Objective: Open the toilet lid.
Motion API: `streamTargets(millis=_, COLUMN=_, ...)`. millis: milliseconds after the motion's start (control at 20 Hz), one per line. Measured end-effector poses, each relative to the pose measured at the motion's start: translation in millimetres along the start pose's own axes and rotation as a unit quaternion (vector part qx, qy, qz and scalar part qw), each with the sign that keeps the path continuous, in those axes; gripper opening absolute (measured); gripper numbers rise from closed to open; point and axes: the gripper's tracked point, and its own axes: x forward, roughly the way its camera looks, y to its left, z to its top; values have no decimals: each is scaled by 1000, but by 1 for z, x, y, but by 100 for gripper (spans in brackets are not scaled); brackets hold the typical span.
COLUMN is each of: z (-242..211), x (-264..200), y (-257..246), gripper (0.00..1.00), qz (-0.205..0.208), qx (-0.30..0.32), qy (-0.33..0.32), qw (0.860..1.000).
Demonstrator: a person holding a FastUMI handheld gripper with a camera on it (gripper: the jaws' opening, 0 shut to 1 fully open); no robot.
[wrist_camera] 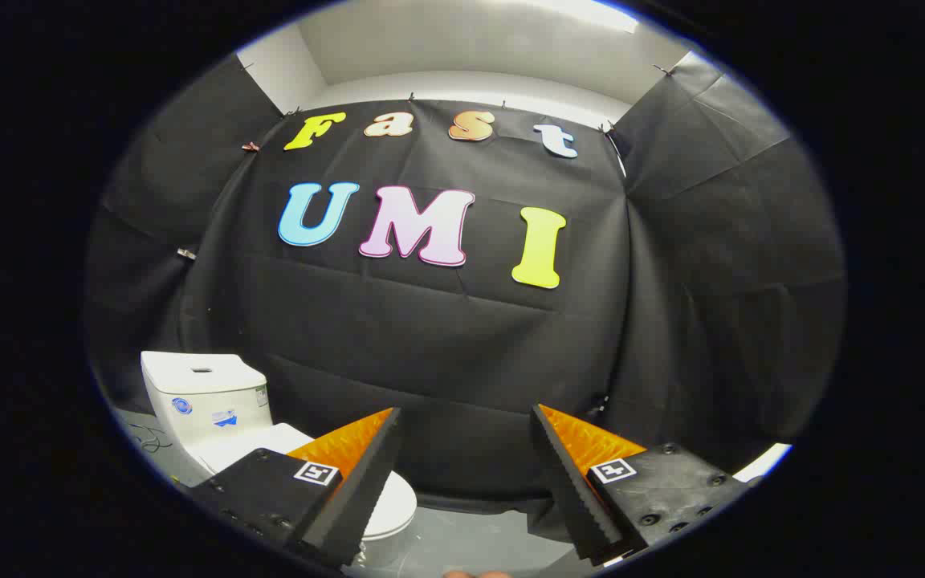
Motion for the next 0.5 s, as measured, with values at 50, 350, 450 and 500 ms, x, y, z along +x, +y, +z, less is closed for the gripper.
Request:
streamTargets(millis=50, z=0, x=0, y=0, gripper=97, qz=0, qx=0, qy=0, qw=1000)
streamTargets(millis=350, z=0, x=0, y=-1, gripper=98, qz=-1, qx=0, qy=-1, qw=1000)
streamTargets(millis=450, z=-2, x=0, y=1, gripper=97, qz=1, qx=-1, qy=1, qw=1000)
streamTargets(millis=500, z=-1, x=0, y=2, gripper=98, qz=1, qx=-1, qy=1, qw=1000)
